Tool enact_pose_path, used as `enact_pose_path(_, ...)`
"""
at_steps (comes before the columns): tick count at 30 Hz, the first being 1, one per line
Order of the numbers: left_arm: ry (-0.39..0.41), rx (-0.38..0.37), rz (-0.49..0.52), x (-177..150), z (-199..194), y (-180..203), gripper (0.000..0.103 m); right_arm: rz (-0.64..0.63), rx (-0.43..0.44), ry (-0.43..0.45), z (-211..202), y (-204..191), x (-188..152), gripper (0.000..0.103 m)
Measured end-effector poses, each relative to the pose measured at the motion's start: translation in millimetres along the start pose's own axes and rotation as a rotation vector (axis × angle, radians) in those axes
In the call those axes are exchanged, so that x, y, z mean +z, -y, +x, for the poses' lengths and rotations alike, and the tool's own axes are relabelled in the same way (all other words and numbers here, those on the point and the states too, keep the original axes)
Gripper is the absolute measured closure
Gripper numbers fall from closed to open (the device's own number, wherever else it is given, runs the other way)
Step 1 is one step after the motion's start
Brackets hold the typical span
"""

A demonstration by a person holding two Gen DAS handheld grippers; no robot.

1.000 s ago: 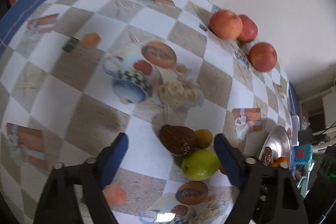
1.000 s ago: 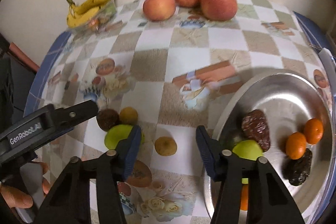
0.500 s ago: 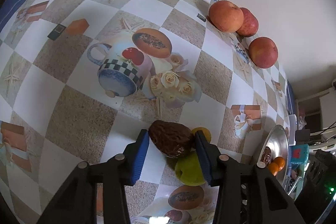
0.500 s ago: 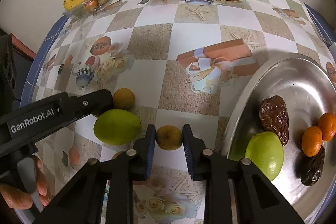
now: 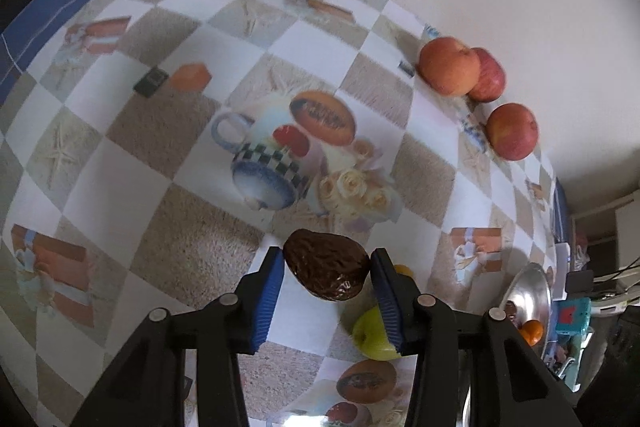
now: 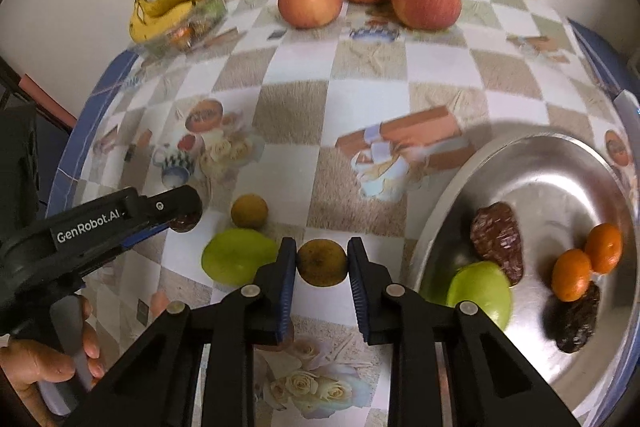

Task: Organize fruits
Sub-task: 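Carry the date with the left tool while the right tool carries the kiwi over the bowl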

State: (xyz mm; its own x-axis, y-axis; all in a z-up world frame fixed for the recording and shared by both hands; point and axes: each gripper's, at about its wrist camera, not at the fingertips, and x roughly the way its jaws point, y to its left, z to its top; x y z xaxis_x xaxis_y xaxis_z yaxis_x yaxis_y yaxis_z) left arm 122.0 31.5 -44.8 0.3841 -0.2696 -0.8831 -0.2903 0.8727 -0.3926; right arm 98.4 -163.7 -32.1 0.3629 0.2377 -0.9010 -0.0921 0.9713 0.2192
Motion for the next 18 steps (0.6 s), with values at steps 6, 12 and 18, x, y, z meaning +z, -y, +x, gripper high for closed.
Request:
enact_pose_path(6,0.038,-0.037,0.045,0.4,-16.4,17.8,0.056,0.015,-0.028,0.022,-12.2,6.9,0.9,0.076)
enact_pose_path(12,0.071,-0.064,0.092,-1.6,-30.9,38.5,0.056,0.030,-0.050,0.042,-21.5,13.9,2.3,0.076)
enact_pose_path(18,0.069,-0.088,0.143,-11.7,-34.0,60.0,0.055,0.079,-0.064,0.071,-34.1,34.9,3.7,0.076)
